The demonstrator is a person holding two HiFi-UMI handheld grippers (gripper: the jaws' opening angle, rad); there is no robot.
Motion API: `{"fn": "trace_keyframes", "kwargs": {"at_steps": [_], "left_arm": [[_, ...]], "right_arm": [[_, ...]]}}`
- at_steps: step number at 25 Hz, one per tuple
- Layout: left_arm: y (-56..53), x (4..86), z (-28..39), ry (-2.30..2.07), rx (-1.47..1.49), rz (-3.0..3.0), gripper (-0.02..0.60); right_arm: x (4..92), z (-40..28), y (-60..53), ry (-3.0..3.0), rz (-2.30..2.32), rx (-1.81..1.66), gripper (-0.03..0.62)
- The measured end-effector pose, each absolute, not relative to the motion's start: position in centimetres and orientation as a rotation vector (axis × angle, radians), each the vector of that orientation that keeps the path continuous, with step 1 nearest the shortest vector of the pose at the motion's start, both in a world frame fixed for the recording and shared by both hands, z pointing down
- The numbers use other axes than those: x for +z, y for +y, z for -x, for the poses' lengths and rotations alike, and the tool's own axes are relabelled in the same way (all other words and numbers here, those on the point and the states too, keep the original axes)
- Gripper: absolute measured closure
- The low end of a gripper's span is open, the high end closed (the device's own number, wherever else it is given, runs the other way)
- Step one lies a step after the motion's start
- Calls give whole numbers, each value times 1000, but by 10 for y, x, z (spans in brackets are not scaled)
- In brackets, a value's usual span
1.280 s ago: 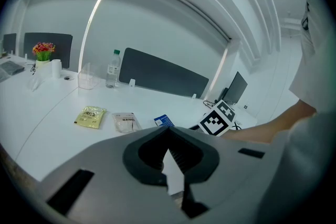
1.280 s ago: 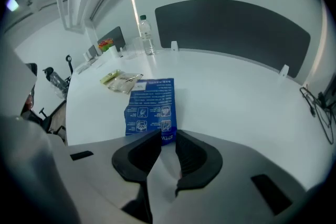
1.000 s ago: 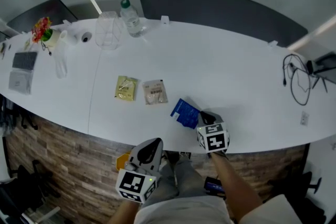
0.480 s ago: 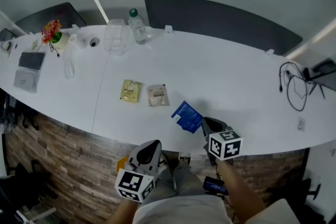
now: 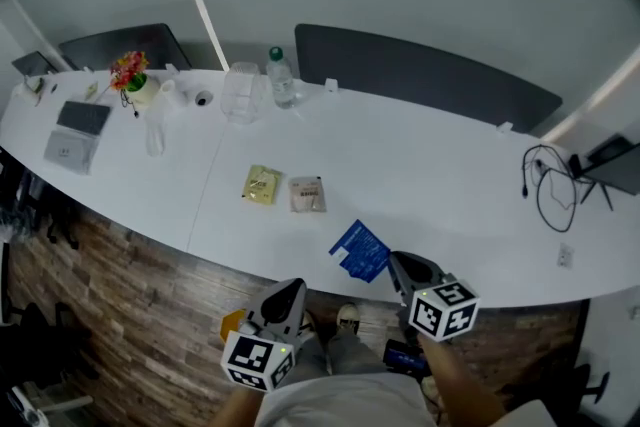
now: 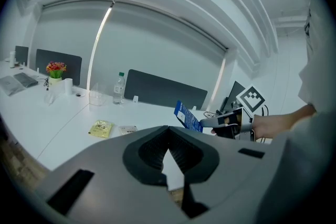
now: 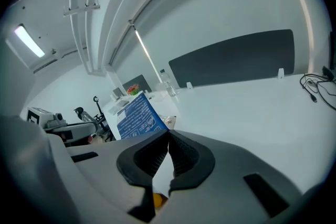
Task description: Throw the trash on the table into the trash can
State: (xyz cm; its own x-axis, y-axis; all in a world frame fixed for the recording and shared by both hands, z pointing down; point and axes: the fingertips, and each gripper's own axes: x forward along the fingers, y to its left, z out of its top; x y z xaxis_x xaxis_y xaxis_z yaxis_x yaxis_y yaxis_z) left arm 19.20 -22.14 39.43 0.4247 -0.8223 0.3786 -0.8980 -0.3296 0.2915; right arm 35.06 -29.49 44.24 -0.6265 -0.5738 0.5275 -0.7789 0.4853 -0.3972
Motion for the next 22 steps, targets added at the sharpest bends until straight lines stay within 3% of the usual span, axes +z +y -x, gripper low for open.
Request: {"fn": "trace_keyframes", "kwargs": {"at_steps": [9, 22], "left_arm": [[-190, 379, -169, -1652, 184, -2127, 580], [-85, 366, -84, -2095, 76, -1726, 580]], "right_arm": [[436, -316, -280, -2477, -961, 855, 562], [445, -205, -229, -2537, -455, 739, 562]]}}
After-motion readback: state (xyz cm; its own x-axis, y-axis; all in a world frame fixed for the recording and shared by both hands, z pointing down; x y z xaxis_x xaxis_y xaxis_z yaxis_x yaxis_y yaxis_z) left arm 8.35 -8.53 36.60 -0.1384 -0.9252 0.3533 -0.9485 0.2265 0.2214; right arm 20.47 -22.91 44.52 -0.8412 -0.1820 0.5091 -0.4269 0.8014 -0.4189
